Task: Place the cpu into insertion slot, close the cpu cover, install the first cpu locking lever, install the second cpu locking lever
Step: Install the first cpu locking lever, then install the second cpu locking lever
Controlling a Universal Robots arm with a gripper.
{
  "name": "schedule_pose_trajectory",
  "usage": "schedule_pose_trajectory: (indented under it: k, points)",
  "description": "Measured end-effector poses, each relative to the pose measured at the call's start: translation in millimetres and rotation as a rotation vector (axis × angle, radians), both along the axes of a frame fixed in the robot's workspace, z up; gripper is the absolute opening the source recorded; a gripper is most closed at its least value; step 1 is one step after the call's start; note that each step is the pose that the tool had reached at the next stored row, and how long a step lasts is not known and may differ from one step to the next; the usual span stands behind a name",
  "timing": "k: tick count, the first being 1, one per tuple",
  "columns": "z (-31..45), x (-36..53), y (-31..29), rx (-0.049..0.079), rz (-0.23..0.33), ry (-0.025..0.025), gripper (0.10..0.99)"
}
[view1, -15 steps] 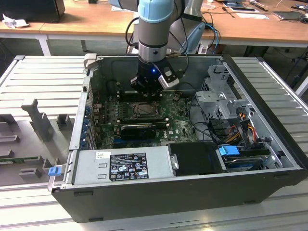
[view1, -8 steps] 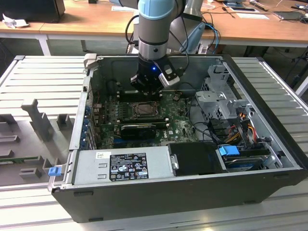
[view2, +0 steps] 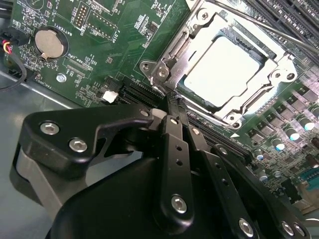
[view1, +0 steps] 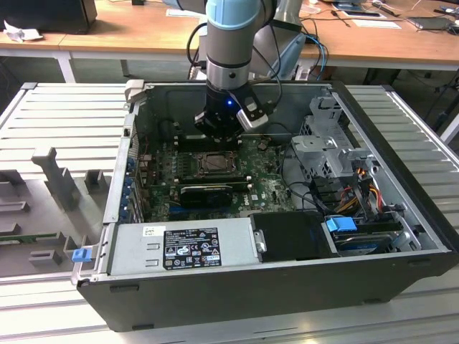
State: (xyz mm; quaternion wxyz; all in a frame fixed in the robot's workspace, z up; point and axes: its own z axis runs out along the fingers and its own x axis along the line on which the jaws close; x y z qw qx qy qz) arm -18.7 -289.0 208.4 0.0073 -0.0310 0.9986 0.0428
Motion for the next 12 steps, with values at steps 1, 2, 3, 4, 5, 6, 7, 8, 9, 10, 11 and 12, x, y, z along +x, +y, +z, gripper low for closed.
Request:
schedule_pose_trajectory:
  k: [1, 2, 3, 4, 5, 6, 7, 8, 9, 10, 11, 12]
  points:
    - [0.0, 0.0, -0.1, 0.0, 0.0, 0.0, 0.106]
    - [0.0, 0.0, -0.3, 0.0, 0.0, 0.0, 0.106]
    - [0.0, 0.0, -0.5, 0.0, 0.0, 0.0, 0.106]
    - [0.0, 0.0, -0.7, 0.0, 0.0, -0.0001, 0.106]
    - [0.0, 0.0, -1.0, 0.0, 0.0, 0.0, 0.106]
    - [0.0, 0.0, -1.5, 0.0, 0.0, 0.0, 0.106]
    - [0.0, 0.0, -2.4, 0.0, 0.0, 0.0, 0.106]
    - [0.0, 0.0, -4.7, 0.0, 0.0, 0.0, 0.106]
    - [0.0, 0.0, -6.8, 0.0, 0.0, -0.0001, 0.106]
    - [0.0, 0.0, -7.2, 0.0, 0.0, -0.0001, 0.106]
    - [0.2, 0.0, -7.7, 0.0, 0.0, 0.0, 0.106]
    - [0.7, 0.0, -7.9, 0.0, 0.0, 0.0001, 0.106]
